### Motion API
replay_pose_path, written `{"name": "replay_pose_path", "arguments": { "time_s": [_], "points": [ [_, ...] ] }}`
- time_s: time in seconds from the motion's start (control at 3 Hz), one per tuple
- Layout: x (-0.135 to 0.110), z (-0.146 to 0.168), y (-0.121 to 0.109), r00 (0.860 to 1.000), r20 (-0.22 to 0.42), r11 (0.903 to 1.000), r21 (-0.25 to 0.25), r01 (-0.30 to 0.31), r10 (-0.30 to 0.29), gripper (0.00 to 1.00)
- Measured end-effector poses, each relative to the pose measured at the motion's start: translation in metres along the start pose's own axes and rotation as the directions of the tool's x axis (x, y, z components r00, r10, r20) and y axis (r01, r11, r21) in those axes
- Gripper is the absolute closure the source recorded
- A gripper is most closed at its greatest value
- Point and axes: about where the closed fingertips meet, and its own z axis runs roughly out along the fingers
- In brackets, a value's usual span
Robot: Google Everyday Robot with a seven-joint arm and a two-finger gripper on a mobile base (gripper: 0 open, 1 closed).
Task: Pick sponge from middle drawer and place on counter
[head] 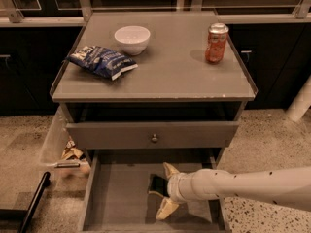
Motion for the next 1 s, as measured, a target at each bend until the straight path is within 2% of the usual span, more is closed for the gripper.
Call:
{"name": "replay_pose_path", "arguments": {
  "time_s": [0.33, 1.0],
  "points": [
    [0.008, 0.019, -0.001, 1.000, 0.013, 0.9998, 0.017, -0.005, 0.005, 0.00],
    [0.024, 0.051, -0.014, 0.998, 0.065, 0.9998, 0.021, -0.005, 0.004, 0.00]
  ]
}}
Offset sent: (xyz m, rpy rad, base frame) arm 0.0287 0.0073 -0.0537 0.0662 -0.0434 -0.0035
